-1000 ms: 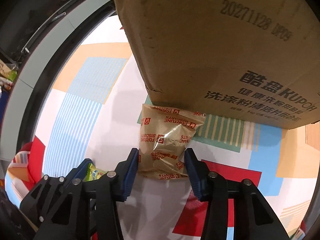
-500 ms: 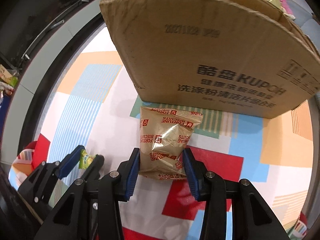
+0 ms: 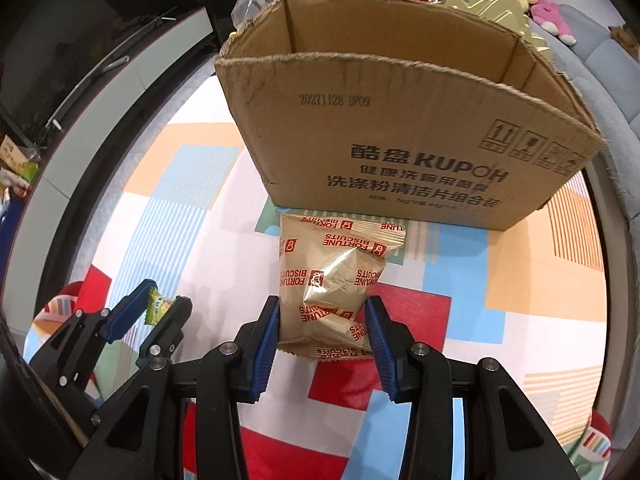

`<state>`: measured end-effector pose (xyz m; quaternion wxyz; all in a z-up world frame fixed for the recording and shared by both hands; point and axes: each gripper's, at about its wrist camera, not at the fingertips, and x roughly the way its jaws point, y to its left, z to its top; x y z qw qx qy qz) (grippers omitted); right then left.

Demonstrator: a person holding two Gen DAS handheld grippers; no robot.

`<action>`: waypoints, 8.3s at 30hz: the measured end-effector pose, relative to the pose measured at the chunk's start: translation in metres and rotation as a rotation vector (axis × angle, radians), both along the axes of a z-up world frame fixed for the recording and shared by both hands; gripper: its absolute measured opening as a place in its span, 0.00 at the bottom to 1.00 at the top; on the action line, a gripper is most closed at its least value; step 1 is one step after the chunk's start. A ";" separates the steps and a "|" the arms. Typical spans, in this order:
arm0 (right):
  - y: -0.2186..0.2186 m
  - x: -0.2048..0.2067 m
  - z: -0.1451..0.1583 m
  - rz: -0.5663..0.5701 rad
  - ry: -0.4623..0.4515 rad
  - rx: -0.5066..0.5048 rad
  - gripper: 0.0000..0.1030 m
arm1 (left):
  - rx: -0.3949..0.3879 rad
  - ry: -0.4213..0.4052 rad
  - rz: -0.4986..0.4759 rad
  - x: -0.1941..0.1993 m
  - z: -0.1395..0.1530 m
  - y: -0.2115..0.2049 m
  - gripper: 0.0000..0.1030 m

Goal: Organize snacks

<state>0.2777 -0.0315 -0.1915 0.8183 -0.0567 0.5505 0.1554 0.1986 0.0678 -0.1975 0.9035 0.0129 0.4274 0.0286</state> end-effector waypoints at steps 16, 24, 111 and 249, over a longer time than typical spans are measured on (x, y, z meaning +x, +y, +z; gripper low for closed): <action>-0.025 -0.026 0.034 -0.008 -0.089 0.015 0.42 | -0.016 -0.007 0.023 -0.004 0.021 -0.002 0.28; -0.040 -0.033 0.057 -0.012 -0.146 0.032 0.42 | -0.016 -0.014 0.025 -0.002 0.036 -0.007 0.28; -0.094 0.089 0.125 -0.086 -0.296 0.086 0.42 | -0.058 -0.077 -0.004 0.174 0.128 -0.057 0.28; -0.165 -0.255 0.184 -0.217 -0.576 0.038 0.79 | -0.038 -0.221 0.077 -0.198 0.188 -0.068 1.00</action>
